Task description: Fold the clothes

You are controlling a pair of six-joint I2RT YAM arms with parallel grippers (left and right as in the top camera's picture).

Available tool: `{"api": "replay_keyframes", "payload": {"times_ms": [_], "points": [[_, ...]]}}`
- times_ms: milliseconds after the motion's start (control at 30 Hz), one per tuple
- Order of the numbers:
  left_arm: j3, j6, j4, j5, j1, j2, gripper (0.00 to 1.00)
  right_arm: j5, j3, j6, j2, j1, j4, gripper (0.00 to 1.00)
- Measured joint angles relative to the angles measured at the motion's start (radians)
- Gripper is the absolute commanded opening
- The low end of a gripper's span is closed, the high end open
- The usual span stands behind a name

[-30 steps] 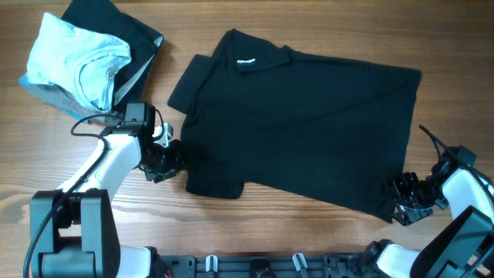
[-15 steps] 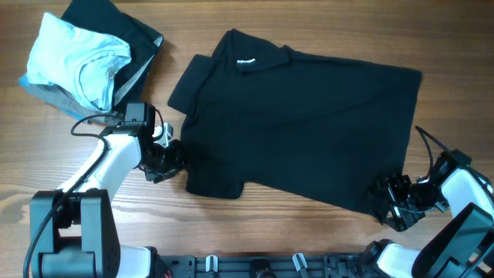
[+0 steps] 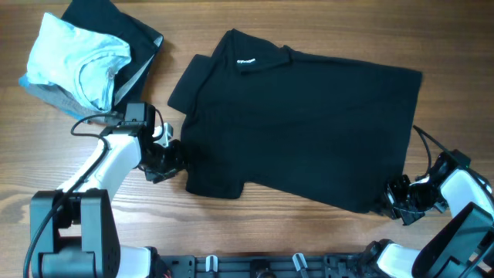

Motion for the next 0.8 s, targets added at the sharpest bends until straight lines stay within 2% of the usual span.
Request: {"api": "replay_keyframes", "payload": {"times_ms": [333, 467, 633, 667, 767, 800], "points": [[0.000, 0.000, 0.000, 0.000, 0.000, 0.000, 0.69, -0.011, 0.151, -0.018, -0.023, 0.001, -0.137, 0.74], [0.000, 0.000, 0.000, 0.000, 0.000, 0.000, 0.71, -0.019, 0.159, -0.023, -0.090, 0.001, -0.208, 0.73], [0.000, 0.000, 0.004, 0.000, 0.000, 0.000, 0.74, -0.025, 0.116, 0.001, -0.122, 0.001, -0.173, 0.72], [0.000, 0.000, 0.005, 0.000, 0.000, 0.000, 0.74, -0.025, 0.097, 0.011, -0.122, 0.001, -0.157, 0.70], [0.000, 0.000, 0.006, 0.000, 0.000, 0.000, 0.74, -0.026, 0.013, 0.052, -0.122, 0.001, -0.091, 0.57], [0.000, 0.000, 0.008, 0.000, 0.000, 0.000, 0.75, -0.025, -0.013, 0.063, -0.122, 0.001, -0.073, 0.56]]}}
